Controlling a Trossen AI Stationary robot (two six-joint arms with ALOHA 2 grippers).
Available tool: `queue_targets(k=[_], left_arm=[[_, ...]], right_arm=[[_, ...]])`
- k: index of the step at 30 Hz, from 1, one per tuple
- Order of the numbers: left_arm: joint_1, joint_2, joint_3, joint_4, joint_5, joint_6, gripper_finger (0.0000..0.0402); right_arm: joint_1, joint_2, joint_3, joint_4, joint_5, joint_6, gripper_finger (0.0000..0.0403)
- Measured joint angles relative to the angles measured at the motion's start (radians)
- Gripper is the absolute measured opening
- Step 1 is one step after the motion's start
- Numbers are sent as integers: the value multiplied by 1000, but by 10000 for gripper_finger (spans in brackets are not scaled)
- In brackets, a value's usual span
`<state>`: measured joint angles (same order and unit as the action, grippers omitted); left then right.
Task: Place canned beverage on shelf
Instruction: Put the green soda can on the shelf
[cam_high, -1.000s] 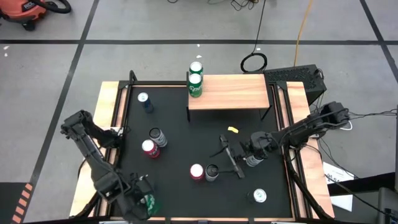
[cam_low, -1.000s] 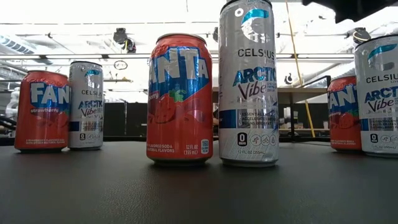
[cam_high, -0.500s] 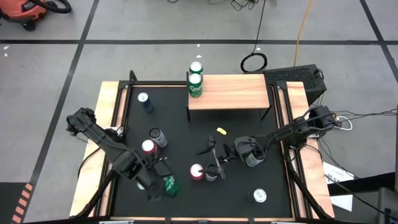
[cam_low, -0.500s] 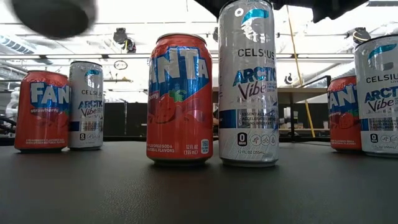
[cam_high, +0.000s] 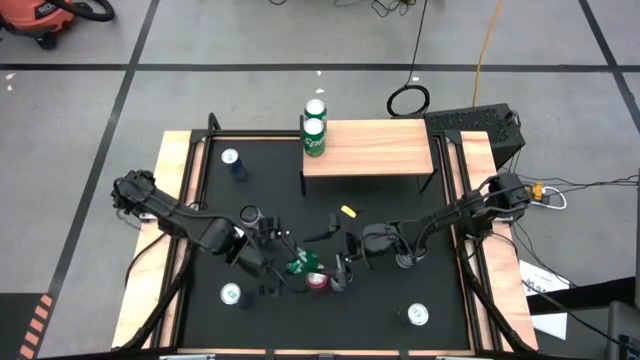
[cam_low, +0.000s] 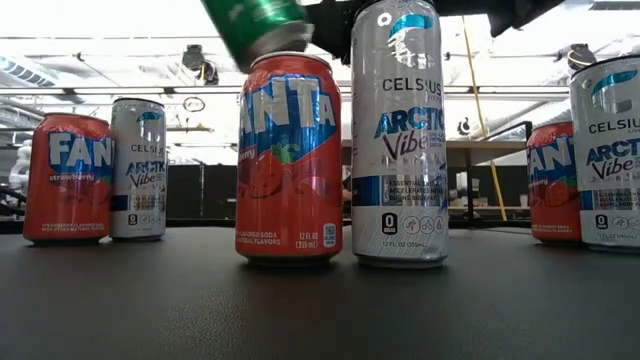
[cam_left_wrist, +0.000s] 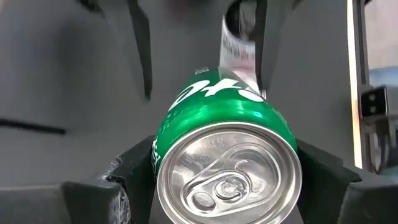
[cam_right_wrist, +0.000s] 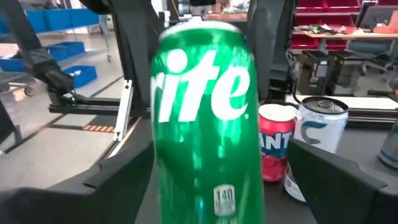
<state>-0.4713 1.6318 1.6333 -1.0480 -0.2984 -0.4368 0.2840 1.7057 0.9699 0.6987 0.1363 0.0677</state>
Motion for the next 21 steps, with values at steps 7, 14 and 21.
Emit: queue_targets(k=[7, 14, 21], left_arm=[[29, 0, -1, 56, -34, 84, 283], [48, 0, -1, 118, -54, 149, 289], [53, 0, -1, 121, -47, 163, 291]], right_arm=[[-6, 0, 0, -2, -1, -3, 357], [-14, 0, 0, -8, 2, -2, 339], [-15, 0, 0, -7, 27, -2, 285]])
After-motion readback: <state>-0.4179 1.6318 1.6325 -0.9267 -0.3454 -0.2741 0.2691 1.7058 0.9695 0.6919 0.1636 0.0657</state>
